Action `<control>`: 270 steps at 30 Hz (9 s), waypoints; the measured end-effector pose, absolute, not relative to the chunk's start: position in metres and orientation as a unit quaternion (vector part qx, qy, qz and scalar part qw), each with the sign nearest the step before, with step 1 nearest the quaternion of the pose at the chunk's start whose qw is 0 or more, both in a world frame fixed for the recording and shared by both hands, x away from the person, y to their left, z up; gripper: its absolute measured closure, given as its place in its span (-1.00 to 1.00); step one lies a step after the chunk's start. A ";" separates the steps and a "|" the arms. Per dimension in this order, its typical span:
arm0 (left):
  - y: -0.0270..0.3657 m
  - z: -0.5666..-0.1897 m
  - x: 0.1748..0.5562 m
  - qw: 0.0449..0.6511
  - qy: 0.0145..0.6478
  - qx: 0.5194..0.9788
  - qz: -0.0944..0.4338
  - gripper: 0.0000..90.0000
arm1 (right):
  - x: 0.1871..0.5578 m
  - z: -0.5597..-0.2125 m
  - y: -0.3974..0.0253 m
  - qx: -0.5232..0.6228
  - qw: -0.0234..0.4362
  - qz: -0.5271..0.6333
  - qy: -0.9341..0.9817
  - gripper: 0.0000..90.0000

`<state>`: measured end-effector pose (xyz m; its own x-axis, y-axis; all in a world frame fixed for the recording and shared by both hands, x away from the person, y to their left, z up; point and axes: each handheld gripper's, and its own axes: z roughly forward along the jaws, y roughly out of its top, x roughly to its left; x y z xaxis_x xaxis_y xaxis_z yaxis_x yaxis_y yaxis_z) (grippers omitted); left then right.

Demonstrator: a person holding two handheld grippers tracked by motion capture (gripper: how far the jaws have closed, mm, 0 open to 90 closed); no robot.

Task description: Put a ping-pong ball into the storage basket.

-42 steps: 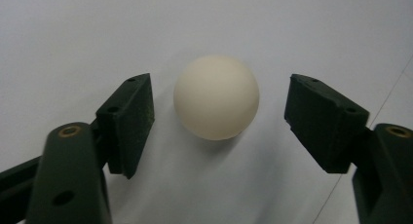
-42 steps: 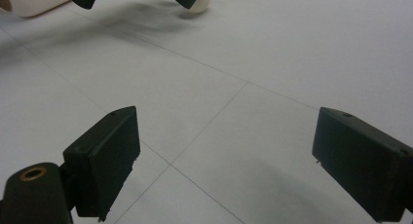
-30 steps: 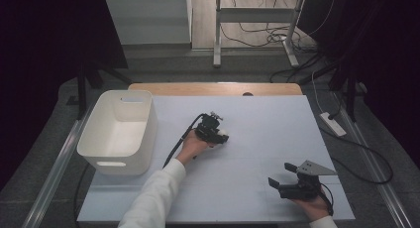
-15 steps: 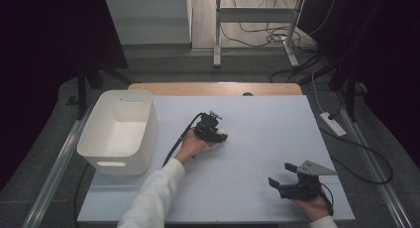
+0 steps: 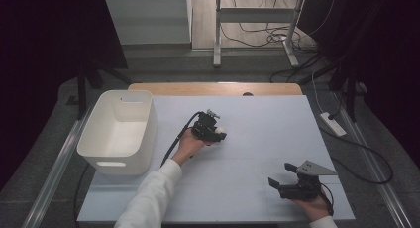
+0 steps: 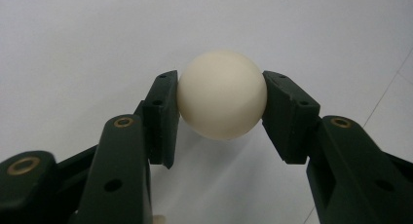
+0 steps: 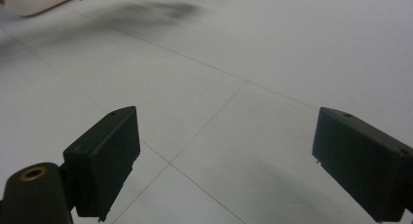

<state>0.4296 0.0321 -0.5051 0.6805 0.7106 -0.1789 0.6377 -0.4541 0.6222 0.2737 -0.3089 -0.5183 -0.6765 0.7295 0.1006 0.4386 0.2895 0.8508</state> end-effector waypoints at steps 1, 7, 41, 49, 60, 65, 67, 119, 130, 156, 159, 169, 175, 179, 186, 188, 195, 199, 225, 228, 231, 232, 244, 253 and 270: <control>0.034 -0.504 0.429 0.344 0.396 0.850 0.056 0.14 | 0.274 -0.518 -0.309 0.370 0.156 0.467 0.788 -0.78; 0.039 -0.501 0.426 0.349 0.395 0.848 0.060 0.14 | 0.274 -0.518 -0.309 0.370 0.157 0.467 0.788 -0.78; 0.051 -0.470 0.399 0.400 0.373 0.833 0.089 0.13 | 0.273 -0.518 -0.308 0.370 0.159 0.466 0.788 -0.77; 0.056 -0.458 0.388 0.420 0.360 0.827 0.102 0.13 | 0.273 -0.518 -0.307 0.370 0.159 0.465 0.788 -0.77; 0.061 -0.447 0.379 0.432 0.355 0.822 0.107 0.13 | 0.274 -0.517 -0.308 0.370 0.160 0.468 0.787 -0.77; 0.063 -0.442 0.375 0.437 0.351 0.820 0.111 0.13 | 0.274 -0.517 -0.308 0.369 0.159 0.468 0.787 -0.77; 0.065 -0.441 0.374 0.440 0.352 0.818 0.111 0.13 | 0.274 -0.517 -0.308 0.369 0.159 0.468 0.787 -0.77; 0.093 -0.399 0.345 0.483 0.334 0.795 0.149 0.13 | 0.274 -0.518 -0.308 0.369 0.161 0.465 0.788 -0.77; 0.105 -0.393 0.341 0.483 0.337 0.792 0.160 0.13 | 0.273 -0.518 -0.308 0.370 0.161 0.466 0.787 -0.77; 0.126 -0.387 0.338 0.476 0.355 0.785 0.176 0.13 | 0.274 -0.517 -0.308 0.371 0.163 0.466 0.786 -0.77; 0.131 -0.387 0.338 0.477 0.359 0.782 0.179 0.13 | 0.274 -0.517 -0.308 0.372 0.163 0.466 0.786 -0.77; 0.144 -0.388 0.339 0.473 0.372 0.777 0.185 0.13 | 0.274 -0.517 -0.309 0.373 0.162 0.466 0.786 -0.77; 0.151 -0.388 0.339 0.472 0.380 0.773 0.189 0.13 | 0.274 -0.517 -0.309 0.373 0.163 0.466 0.786 -0.77; 0.156 -0.387 0.338 0.474 0.384 0.769 0.191 0.13 | 0.274 -0.517 -0.309 0.374 0.162 0.467 0.785 -0.77; 0.164 -0.387 0.337 0.473 0.391 0.765 0.195 0.13 | 0.274 -0.517 -0.309 0.374 0.163 0.466 0.785 -0.77; 0.168 -0.386 0.336 0.475 0.395 0.761 0.197 0.13 | 0.274 -0.517 -0.309 0.374 0.163 0.466 0.785 -0.77; 0.175 -0.386 0.335 0.474 0.402 0.757 0.200 0.13 | 0.274 -0.517 -0.309 0.375 0.163 0.466 0.785 -0.77; 0.180 -0.386 0.335 0.472 0.406 0.756 0.203 0.13 | 0.274 -0.517 -0.309 0.375 0.163 0.465 0.785 -0.77; 0.226 -0.389 0.336 0.458 0.459 0.729 0.220 0.13 | 0.275 -0.518 -0.309 0.376 0.162 0.465 0.784 -0.77; 0.230 -0.390 0.336 0.457 0.465 0.725 0.220 0.13 | 0.275 -0.518 -0.309 0.376 0.162 0.465 0.785 -0.77; 0.235 -0.390 0.337 0.457 0.470 0.722 0.222 0.13 | 0.275 -0.518 -0.309 0.376 0.163 0.465 0.785 -0.77; 0.236 -0.390 0.337 0.456 0.471 0.721 0.222 0.13 | 0.275 -0.518 -0.309 0.376 0.163 0.465 0.785 -0.77; 0.250 -0.389 0.340 0.447 0.488 0.714 0.228 0.13 | 0.275 -0.518 -0.309 0.376 0.162 0.464 0.785 -0.77; 0.258 -0.391 0.346 0.437 0.503 0.710 0.229 0.13 | 0.275 -0.518 -0.309 0.376 0.162 0.464 0.786 -0.77; 0.268 -0.401 0.361 0.410 0.527 0.713 0.215 0.13 | 0.275 -0.519 -0.308 0.374 0.162 0.460 0.789 -0.76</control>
